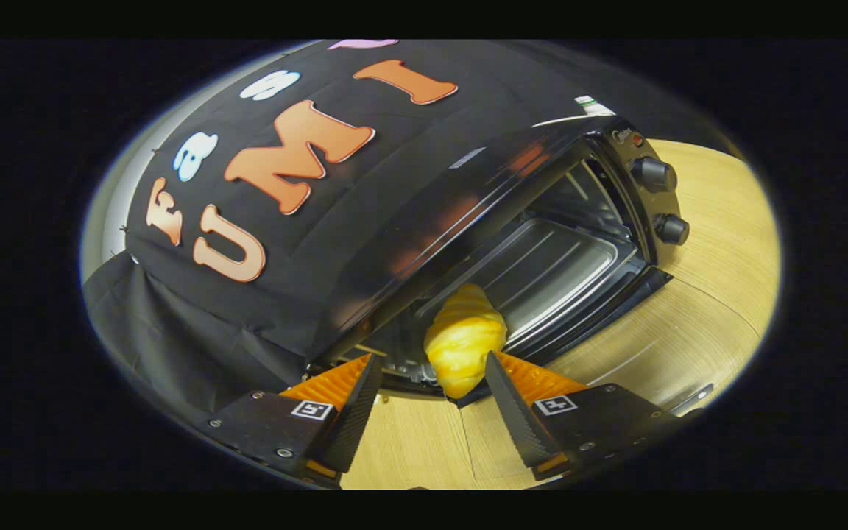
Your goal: Open the toaster oven, put the food inside, and close the toaster oven door.
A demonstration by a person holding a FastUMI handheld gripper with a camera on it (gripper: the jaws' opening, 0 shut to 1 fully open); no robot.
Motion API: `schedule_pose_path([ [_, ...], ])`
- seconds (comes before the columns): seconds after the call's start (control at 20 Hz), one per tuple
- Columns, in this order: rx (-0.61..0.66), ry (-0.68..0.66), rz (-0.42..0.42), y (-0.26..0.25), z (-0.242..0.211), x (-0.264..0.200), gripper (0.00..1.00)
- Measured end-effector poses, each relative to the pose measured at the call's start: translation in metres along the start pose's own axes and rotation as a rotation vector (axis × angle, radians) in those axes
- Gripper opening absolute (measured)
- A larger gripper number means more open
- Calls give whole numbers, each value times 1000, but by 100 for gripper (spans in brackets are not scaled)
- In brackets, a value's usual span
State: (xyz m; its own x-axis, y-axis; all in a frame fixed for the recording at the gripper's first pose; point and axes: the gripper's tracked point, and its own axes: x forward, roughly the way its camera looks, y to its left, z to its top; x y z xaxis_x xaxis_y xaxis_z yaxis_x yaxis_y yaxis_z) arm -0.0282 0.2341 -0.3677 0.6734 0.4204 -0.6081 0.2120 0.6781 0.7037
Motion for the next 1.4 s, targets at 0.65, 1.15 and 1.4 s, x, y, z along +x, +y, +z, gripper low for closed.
schedule_pose_path([
  [0.65,-220,203,-75,-64,-74,-111,90],
  [1.15,-464,396,-295,-150,-74,-117,94],
  [1.4,-504,524,-311,-154,-88,-101,95],
])
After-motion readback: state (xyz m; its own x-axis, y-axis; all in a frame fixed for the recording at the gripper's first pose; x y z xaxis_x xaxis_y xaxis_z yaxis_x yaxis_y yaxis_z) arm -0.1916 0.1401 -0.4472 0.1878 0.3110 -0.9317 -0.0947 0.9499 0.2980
